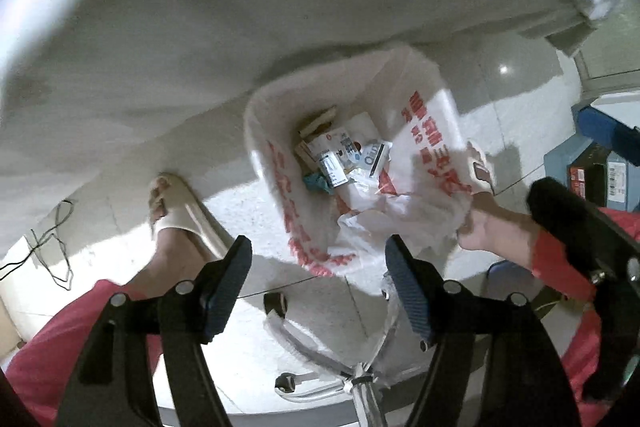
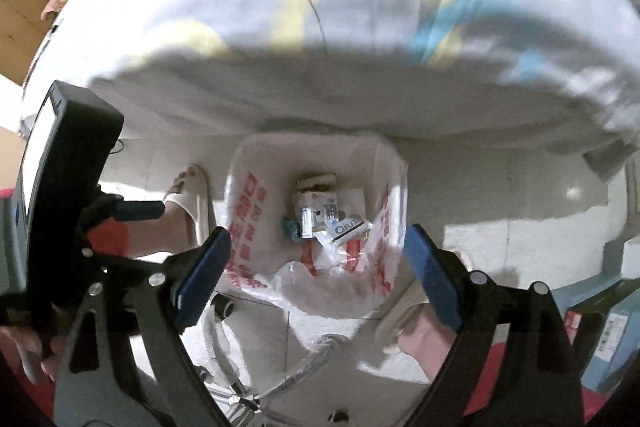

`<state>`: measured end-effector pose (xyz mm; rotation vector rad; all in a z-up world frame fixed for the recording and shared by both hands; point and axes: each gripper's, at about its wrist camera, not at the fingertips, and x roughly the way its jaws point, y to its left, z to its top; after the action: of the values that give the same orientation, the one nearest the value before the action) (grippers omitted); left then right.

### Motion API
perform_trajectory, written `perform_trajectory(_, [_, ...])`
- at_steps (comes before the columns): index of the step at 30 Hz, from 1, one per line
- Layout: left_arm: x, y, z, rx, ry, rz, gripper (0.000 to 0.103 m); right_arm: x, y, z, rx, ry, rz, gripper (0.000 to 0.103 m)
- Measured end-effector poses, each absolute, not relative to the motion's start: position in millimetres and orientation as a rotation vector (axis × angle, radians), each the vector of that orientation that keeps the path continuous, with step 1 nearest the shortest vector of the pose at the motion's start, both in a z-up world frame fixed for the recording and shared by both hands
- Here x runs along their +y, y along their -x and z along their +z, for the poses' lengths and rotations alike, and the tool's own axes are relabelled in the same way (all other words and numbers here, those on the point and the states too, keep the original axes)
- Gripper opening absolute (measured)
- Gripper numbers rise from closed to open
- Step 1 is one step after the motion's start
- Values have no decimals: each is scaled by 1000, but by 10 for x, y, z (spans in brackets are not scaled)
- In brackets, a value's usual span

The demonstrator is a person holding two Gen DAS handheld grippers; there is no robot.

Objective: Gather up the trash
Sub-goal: 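Move both open tools back over the remaining items on the bed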

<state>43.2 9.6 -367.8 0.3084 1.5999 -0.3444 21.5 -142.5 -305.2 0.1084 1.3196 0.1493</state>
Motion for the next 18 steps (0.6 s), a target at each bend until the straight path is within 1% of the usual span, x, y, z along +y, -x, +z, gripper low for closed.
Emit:
perform_trajectory(3, [159,-369,-3358,1552,-336,-345,72,-1434,-102,-2636,1259,-74,157,86])
perform_trajectory(6, [208,-293,-2904,1490,-367,-366,75,-1405,6,-2233,1204,-24,159,86])
perform_trajectory(9, [232,-244,-2552,1472,-369,-406,79,-1375,82,-1848,1174,16,176,86])
perform_trajectory(13, [277,-211,-2059,1495,-348,-510,80,-1420,117,-1327,1173,40,224,87])
perform_trajectory(15, [288,-215,-1762,1447,-351,-548,88,-1498,105,-1040,1146,41,220,89])
perform_trajectory(16, [298,-232,-1644,1430,-357,-544,88,-1538,99,-914,1130,41,221,92])
perform_trajectory(18, [320,-271,-1485,1422,-349,-554,89,-1618,57,-705,1105,42,217,93])
